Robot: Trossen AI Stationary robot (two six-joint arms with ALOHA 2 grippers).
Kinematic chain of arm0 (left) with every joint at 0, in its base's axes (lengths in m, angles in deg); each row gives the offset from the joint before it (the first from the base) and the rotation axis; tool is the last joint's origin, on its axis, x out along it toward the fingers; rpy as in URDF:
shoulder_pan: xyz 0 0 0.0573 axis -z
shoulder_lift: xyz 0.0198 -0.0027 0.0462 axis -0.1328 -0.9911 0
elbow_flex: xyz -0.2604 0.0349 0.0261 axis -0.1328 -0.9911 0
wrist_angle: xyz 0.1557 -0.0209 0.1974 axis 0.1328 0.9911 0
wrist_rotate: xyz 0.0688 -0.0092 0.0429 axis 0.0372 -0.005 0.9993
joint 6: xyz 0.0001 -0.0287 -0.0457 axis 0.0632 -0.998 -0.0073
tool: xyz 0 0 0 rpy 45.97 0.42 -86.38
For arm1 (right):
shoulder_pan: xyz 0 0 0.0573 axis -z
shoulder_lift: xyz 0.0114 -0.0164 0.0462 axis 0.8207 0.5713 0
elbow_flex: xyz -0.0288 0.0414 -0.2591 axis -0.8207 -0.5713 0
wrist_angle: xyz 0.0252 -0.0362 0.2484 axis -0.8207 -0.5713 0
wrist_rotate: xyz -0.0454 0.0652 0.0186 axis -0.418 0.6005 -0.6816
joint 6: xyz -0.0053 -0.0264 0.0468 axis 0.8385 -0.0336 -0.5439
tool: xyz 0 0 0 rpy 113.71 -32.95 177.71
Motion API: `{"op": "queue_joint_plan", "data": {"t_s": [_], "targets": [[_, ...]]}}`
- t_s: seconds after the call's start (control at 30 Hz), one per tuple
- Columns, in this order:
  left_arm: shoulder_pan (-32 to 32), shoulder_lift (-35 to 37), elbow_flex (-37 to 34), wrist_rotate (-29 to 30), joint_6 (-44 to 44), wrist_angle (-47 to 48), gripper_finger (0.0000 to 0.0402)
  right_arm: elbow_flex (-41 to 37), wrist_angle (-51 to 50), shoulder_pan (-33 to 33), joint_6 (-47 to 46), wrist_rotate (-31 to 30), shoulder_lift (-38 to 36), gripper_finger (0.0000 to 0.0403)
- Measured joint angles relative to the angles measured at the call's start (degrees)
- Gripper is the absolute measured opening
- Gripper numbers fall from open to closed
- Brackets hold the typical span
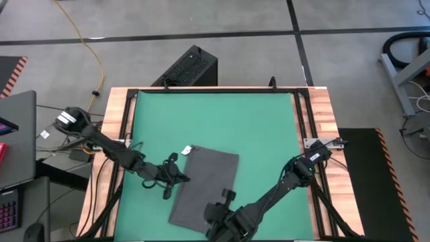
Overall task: Roll towel
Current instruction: Roll the gray towel on the table
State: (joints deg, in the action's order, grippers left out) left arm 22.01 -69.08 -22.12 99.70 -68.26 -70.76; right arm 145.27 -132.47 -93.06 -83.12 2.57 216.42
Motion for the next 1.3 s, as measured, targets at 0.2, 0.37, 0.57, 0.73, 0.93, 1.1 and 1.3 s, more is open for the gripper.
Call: {"op": "queue_joint_plan", "data": {"t_s": [0.2,0.37,0.57,0.73,0.93,1.1,1.3], "targets": [[-2.2,-13.5,8.0,-2.9,3.6,-0.7,0.0,-8.1,-4.8,-0.8,-16.8,-2.7,0.6,0.0008],[-4.5,-20.9,12.7,-3.5,2.5,7.1,0.0,-15.2,-2.6,-0.9,-21.0,-1.9,0.7,0.0006],[-6.3,-21.8,13.6,-5.5,0.0,12.2,0.0,-18.9,1.4,0.4,-18.4,-0.6,0.7,0.0006],[-6.9,-21.4,13.7,-5.8,-1.9,15.4,0.0,-20.7,9.2,2.0,-10.6,1.0,0.5,0.0005],[-6.9,-21.3,13.7,-6.2,-1.9,15.8,0.0,-23.9,13.5,4.3,-7.8,7.9,-0.1,0.0005],[-7.7,-21.1,13.7,-5.7,-2.8,17.9,0.0,-24.1,2.5,4.3,-12.2,9.1,0.1,0.0004],[-11.1,-21.1,13.7,-7.5,-2.4,17.1,0.0,-24.2,-2.1,4.2,-12.6,11.4,-0.1,0.0004]]}}
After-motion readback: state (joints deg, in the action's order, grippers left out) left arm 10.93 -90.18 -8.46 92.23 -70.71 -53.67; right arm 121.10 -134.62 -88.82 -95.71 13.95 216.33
